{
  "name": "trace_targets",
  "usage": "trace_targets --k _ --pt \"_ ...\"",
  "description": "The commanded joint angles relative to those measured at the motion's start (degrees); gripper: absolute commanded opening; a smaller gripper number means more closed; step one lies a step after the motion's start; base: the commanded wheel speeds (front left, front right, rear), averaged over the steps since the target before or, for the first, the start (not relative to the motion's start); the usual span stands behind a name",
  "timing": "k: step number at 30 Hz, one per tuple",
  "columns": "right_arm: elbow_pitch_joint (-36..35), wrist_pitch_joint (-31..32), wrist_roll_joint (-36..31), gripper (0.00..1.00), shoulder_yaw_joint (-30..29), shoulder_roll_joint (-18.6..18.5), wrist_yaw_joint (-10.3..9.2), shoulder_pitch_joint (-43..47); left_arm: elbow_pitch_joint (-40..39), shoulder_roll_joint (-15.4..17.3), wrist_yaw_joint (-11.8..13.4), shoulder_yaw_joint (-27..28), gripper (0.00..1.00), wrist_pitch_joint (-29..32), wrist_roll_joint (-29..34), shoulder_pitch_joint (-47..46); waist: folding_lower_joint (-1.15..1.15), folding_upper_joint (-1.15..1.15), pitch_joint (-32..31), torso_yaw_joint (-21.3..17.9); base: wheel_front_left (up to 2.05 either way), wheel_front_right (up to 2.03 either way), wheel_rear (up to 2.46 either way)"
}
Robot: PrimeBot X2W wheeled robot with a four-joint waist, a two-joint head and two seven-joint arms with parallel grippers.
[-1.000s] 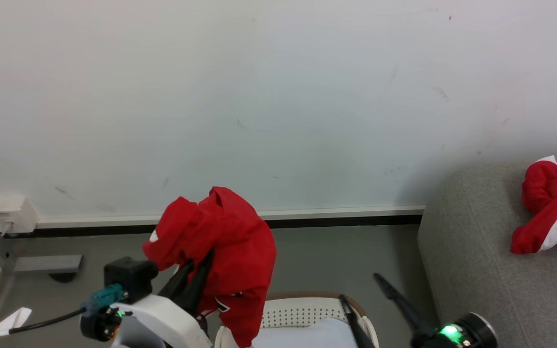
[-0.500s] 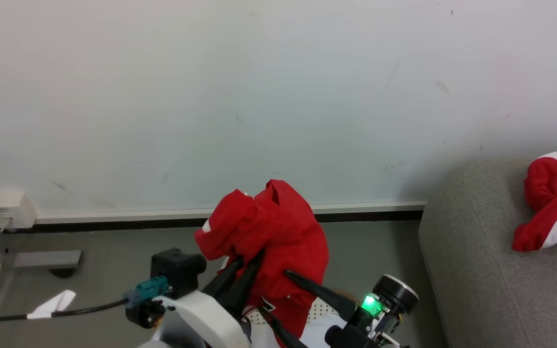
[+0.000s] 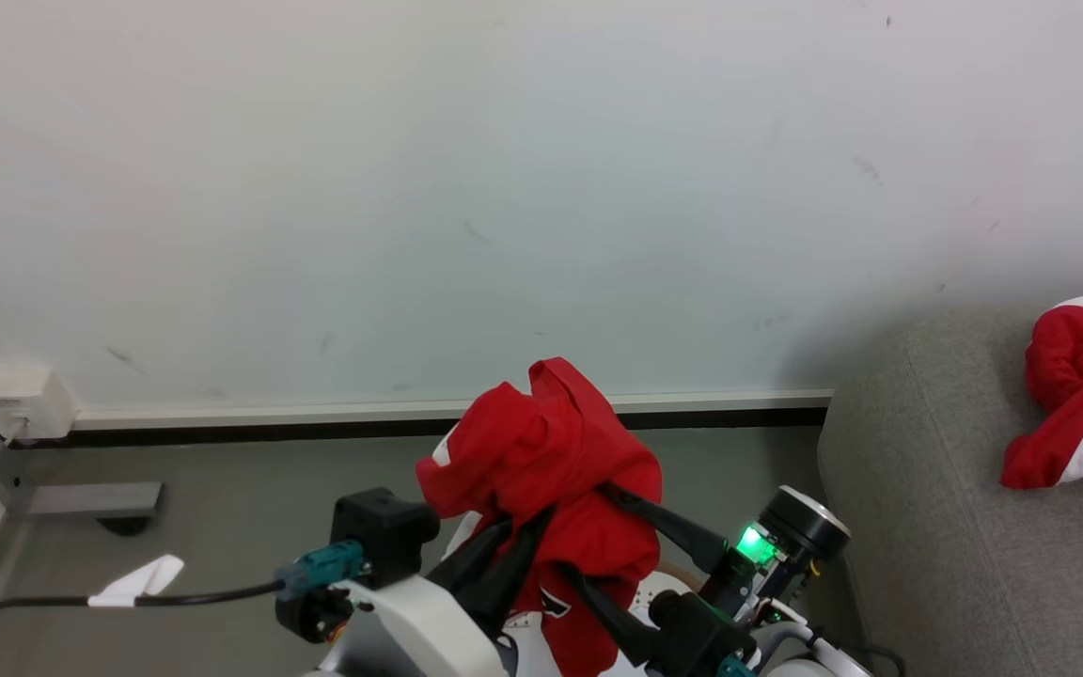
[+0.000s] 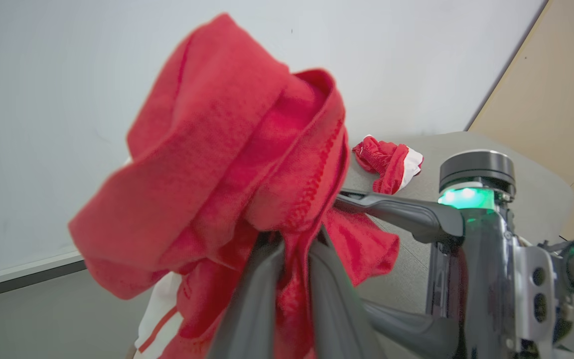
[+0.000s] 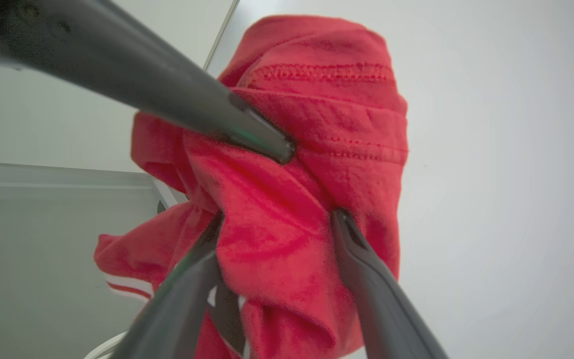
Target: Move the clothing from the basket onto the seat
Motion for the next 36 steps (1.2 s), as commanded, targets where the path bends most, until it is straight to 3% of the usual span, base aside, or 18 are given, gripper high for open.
trace_targets --k 1,2,3,4,11,12,14,15,16,36 --pt "0.68 0.05 -0.22 1.00 -0.64 -0.24 -0.15 0.46 -0.59 0.09 -0.26 -0.07 0.00 0.24 -0.06 0.11 0.00 0.00 0.12 -0.20 0.00 0.00 0.00" --pt "1.17 0.05 0.60 1.00 -0.83 -0.26 -0.15 0.63 -0.72 0.03 -0.36 -0.18 0.00 0.39 -0.10 0.06 0.00 0.00 0.14 -0.29 0.00 0.00 0.00" --pt "1.66 0.05 1.45 0.39 -0.84 -0.25 -0.15 0.73 -0.80 -0.02 -0.33 -0.26 0.00 0.46 -0.15 0.01 0.00 0.00 0.16 -0.37 0.00 0.00 0.00" --pt "2.04 0.05 2.32 0.00 -0.88 -0.24 -0.15 0.67 -0.82 -0.06 -0.35 -0.31 0.00 0.50 -0.18 -0.04 0.00 0.00 0.19 -0.46 0.00 0.00 0.00" --pt "3.12 0.09 8.99 0.00 -1.94 -0.27 -0.15 0.56 0.09 0.39 0.02 -0.23 0.00 0.19 0.10 -0.03 0.00 0.00 0.46 -1.07 0.00 0.00 0.00" --pt "3.13 0.11 10.23 0.00 -2.32 -0.28 -0.16 0.70 0.30 0.42 0.13 -0.14 0.10 -0.04 0.14 0.07 0.00 0.00 0.51 -1.21 0.00 0.00 0.00" --pt "3.23 0.15 11.38 0.00 -3.14 -0.34 -0.16 0.50 0.79 0.46 0.30 0.05 0.39 -0.48 0.30 0.33 0.00 0.00 0.62 -1.62 0.00 0.00 0.00" --pt "3.10 0.14 12.20 0.00 -3.66 -0.34 -0.16 0.52 1.12 0.40 0.38 0.23 0.79 -0.72 0.42 0.42 0.00 0.00 0.69 -1.91 0.00 0.00 0.00" --pt "2.97 0.13 12.81 0.00 -4.23 -0.32 -0.16 0.59 1.42 0.32 0.55 0.33 1.00 -1.01 0.55 0.54 0.00 0.00 0.78 -2.24 0.00 0.00 0.00" --pt "-2.68 0.90 10.09 0.00 -20.12 -2.34 -0.15 2.32 5.76 -1.56 -0.55 -1.62 1.00 -4.82 3.58 -0.91 0.00 0.00 4.13 -16.01 0.00 0.00 0.00"
